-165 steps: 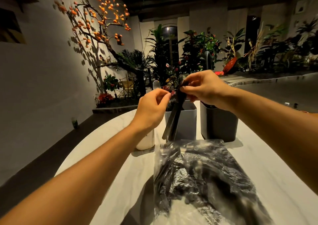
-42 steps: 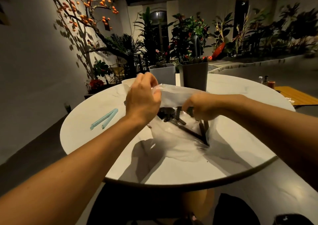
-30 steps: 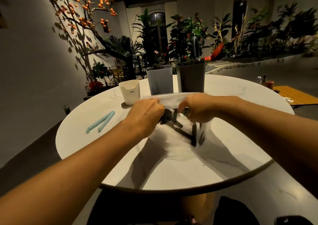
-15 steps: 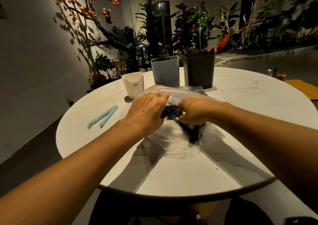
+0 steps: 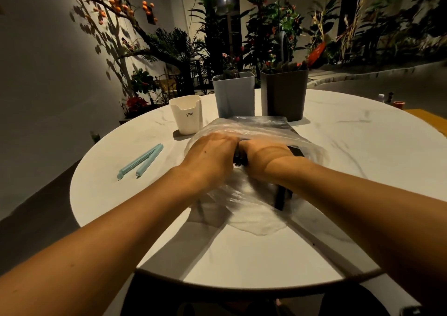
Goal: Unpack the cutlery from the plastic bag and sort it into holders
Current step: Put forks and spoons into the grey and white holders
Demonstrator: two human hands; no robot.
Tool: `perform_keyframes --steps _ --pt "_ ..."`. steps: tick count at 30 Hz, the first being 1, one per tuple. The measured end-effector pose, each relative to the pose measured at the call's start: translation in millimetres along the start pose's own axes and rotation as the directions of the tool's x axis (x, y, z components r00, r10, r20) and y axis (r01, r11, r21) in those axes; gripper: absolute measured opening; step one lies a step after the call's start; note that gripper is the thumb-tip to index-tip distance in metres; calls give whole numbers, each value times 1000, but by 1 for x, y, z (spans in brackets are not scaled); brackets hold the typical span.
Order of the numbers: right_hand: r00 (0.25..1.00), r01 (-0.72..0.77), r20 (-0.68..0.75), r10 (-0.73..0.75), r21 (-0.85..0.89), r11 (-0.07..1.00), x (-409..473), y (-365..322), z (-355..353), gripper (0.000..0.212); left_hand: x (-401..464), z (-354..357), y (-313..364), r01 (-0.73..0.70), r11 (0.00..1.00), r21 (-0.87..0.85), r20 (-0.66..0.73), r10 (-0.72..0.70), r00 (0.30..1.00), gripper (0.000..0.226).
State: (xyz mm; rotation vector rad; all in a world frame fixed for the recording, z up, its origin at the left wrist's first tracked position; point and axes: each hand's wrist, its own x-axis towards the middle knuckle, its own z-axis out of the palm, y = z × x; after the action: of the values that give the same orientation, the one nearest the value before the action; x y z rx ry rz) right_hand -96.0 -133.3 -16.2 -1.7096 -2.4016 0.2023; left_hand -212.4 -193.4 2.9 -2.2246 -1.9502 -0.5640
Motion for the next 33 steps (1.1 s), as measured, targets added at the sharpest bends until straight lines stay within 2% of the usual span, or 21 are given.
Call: perform_keyframes --steps 4,6,8,11,16,22,25,27,30,33 --pt "999 36 -19 -34 80 996 -23 16 -3 30 -8 -3 10 47 999 19 45 -48 998 25" --pt "999 44 -6 -43 107 993 -34 17 -6 30 -8 -1 17 66 996 52 41 -69 997 31" --pt "1000 28 2 -28 130 991 -42 18 -10 20 -8 -1 25 121 986 116 53 -128 990 41" --pt "1000 -13 5 13 109 994 -51 20 -22 11 -16 -6 31 54 998 20 -5 -54 999 41" --pt "998 -32 63 28 67 997 -57 23 -34 23 -31 -8 36 -68 996 52 87 63 994 42" --pt "989 -32 147 16 110 993 -63 24 -42 38 -32 -6 27 -83 994 76 243 62 968 46" --pt "977 -27 214 4 103 994 -68 25 -45 44 -31 -3 28 -84 994 76 274 60 960 47" --pt "978 -15 210 -11 123 992 -72 26 -48 46 -30 -2 33 -115 989 90 280 86 956 48" --pt "977 -14 211 -27 190 982 -81 29 -54 42 -30 -1 42 -161 982 93 320 124 939 61" --pt "960 -60 278 17 145 988 -88 33 -60 30 -32 -3 53 -210 972 108 404 150 902 71"
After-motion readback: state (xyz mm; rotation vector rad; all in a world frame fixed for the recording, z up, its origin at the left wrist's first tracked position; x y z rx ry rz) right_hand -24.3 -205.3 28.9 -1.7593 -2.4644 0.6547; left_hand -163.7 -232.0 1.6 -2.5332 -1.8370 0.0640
